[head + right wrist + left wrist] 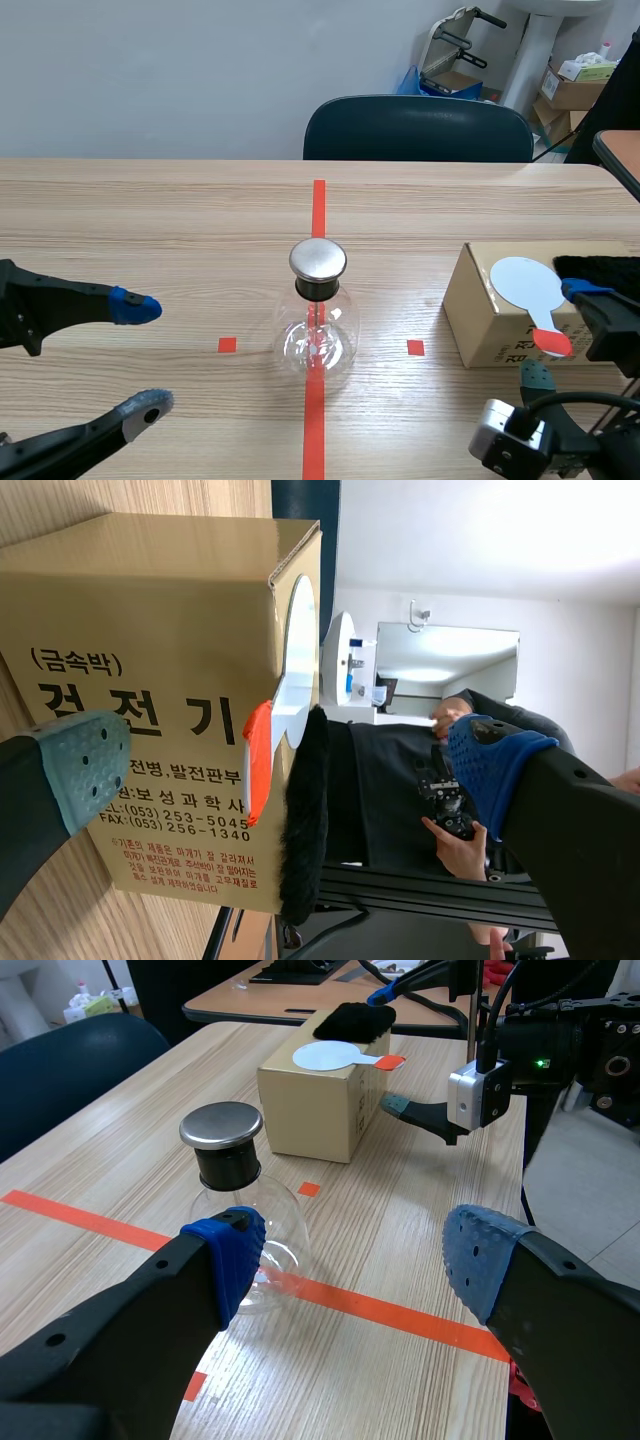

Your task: Do the electroscope experiment

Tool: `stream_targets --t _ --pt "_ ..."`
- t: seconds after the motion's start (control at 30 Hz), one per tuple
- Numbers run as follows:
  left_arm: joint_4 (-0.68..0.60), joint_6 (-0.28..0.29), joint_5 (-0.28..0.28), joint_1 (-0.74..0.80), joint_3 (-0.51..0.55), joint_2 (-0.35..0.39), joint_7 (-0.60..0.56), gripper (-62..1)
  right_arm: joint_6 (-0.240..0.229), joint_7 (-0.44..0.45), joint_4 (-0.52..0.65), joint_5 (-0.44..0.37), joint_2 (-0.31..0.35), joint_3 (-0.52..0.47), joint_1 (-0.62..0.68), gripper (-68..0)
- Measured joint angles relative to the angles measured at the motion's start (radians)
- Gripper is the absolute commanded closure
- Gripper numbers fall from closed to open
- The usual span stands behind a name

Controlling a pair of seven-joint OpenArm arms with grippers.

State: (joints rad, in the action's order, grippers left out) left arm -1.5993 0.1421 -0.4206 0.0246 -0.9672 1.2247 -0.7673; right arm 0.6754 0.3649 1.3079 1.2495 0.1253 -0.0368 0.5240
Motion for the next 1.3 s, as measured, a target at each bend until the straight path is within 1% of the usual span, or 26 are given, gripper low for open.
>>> stream_targets --t 0.13,0.23,0.37,1.3 --pt "0.000 0.000 0.000 0.000 0.000 0.000 0.001 -40.5 0.000 0.000 0.000 0.000 0.000 0.000 0.000 -67.9" --pt "0.000 0.000 0.000 0.000 0.000 0.000 0.039 -40.5 0.000 0.000 0.000 0.000 0.000 0.000 0.000 -67.9" --pt "0.000 0.000 0.000 0.000 0.000 0.000 0.057 -40.5 0.000 0.000 0.000 0.000 0.000 0.000 0.000 -67.9" --pt "0.000 0.000 0.000 0.000 0.000 0.000 0.058 -40.5 -0.003 0.000 0.000 0.000 0.000 0.000 0.000 -67.9"
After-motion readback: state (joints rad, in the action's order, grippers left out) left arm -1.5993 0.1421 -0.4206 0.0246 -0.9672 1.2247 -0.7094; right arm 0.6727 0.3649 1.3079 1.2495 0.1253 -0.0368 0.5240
